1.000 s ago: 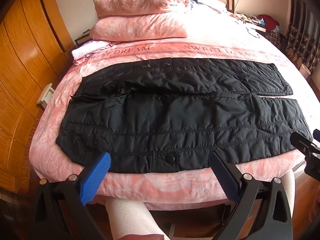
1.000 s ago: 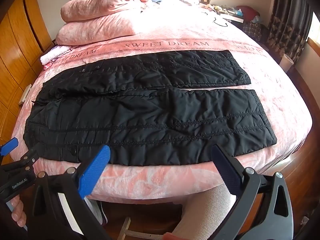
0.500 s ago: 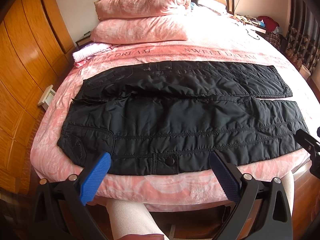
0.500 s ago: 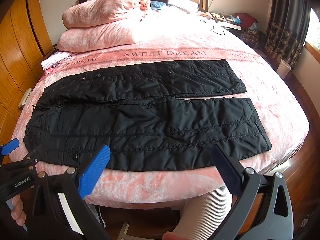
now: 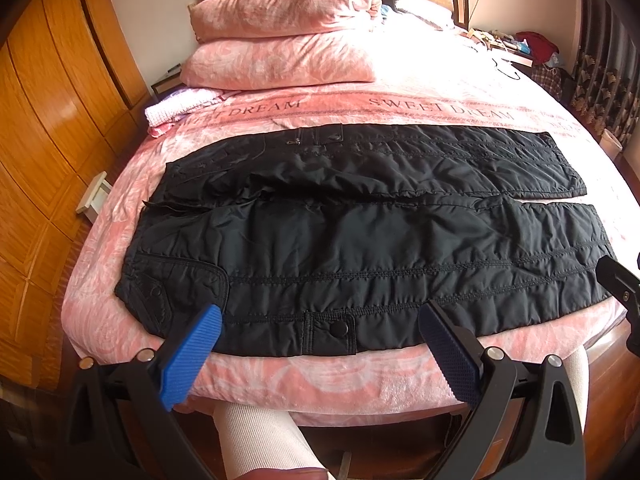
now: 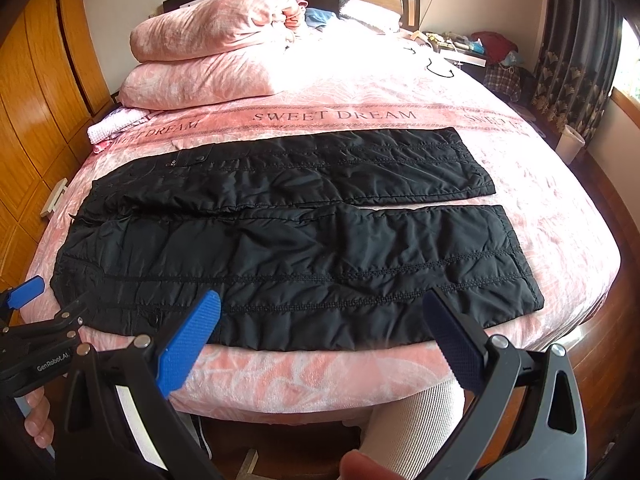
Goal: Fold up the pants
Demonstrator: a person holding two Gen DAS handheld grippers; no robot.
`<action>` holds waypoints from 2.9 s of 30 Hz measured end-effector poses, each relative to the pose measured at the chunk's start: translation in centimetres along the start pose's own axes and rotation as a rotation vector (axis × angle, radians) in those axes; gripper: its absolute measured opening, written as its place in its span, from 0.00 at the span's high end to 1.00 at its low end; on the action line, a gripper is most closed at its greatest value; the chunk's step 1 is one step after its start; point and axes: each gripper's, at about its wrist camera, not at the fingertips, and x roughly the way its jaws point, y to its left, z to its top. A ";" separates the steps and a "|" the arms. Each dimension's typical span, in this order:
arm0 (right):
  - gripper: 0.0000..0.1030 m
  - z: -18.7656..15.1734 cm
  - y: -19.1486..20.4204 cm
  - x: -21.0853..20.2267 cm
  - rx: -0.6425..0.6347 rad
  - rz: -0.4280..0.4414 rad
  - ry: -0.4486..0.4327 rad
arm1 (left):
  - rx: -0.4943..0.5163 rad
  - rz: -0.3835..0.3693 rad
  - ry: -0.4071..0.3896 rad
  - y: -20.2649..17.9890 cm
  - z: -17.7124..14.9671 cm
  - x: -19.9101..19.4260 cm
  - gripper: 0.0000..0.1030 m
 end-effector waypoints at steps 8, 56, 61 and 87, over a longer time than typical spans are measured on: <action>0.02 0.3 -0.1 0.5 0.014 0.014 0.000 | 0.001 -0.007 0.001 -0.2 0.5 0.5 0.03; 0.02 6.9 -2.6 8.2 0.027 0.115 -0.005 | -0.037 -0.057 0.024 -1.6 6.2 5.5 0.03; 0.02 9.8 -3.7 11.2 -0.004 0.206 0.015 | -0.014 -0.051 0.042 -1.9 7.9 7.7 0.03; 0.02 27.4 -3.0 39.3 -0.539 0.562 0.449 | 0.350 -0.474 0.323 -3.5 28.4 33.8 0.03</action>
